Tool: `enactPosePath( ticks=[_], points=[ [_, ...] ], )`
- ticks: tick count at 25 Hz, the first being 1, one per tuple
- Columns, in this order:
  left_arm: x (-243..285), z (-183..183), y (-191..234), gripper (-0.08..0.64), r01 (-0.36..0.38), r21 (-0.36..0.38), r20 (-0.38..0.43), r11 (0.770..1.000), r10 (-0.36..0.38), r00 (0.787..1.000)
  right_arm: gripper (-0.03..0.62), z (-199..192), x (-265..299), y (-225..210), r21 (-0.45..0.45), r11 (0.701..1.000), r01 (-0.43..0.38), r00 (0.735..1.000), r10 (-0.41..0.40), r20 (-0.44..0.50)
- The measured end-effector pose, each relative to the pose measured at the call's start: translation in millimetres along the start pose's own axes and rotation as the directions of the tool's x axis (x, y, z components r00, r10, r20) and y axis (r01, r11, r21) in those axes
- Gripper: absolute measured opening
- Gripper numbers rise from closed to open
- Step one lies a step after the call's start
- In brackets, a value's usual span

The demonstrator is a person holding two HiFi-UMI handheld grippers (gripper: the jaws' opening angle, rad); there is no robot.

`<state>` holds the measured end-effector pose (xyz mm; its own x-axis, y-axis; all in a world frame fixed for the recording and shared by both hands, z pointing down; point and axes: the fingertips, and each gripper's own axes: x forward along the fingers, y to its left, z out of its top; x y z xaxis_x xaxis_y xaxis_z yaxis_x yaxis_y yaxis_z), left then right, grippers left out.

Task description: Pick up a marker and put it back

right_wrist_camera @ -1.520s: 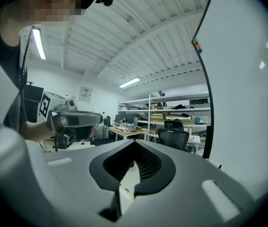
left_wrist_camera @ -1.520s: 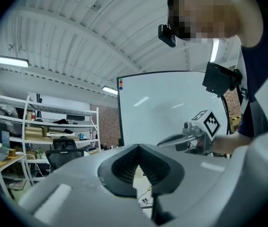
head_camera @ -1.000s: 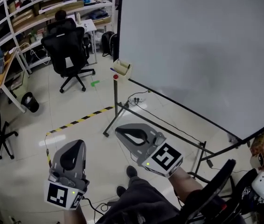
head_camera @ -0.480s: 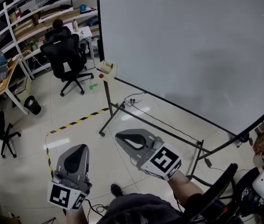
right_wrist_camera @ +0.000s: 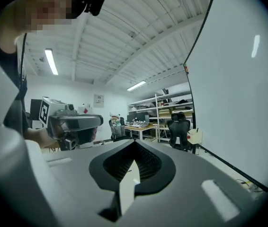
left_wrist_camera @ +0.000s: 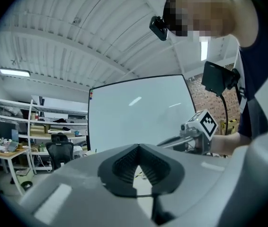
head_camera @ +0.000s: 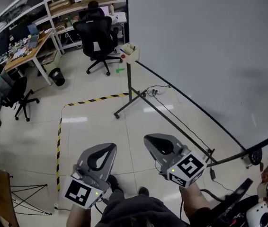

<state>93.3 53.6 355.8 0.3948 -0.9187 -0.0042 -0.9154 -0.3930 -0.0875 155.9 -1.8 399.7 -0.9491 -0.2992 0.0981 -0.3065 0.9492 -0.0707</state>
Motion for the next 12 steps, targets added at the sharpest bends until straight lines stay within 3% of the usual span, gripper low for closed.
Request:
enactPosePath(
  ticks=[3,7,12],
  points=[
    [-22,13,-9,0.003,-0.046,0.004,0.012,0.999,0.046,0.999,0.001,4,-7,23,-0.01,0.999,-0.05,0.999,0.05,0.008],
    [-52,33,-6,0.002,-0.14,0.077,0.033,0.987,0.138,0.99,0.0,19,-6,59,-0.025,0.994,-0.102,0.994,0.103,0.021],
    [-101,35,-15,0.002,-0.139,0.106,0.049,0.985,0.134,0.99,0.0,19,-10,114,-0.037,0.993,-0.109,0.994,0.11,0.024]
  ],
)
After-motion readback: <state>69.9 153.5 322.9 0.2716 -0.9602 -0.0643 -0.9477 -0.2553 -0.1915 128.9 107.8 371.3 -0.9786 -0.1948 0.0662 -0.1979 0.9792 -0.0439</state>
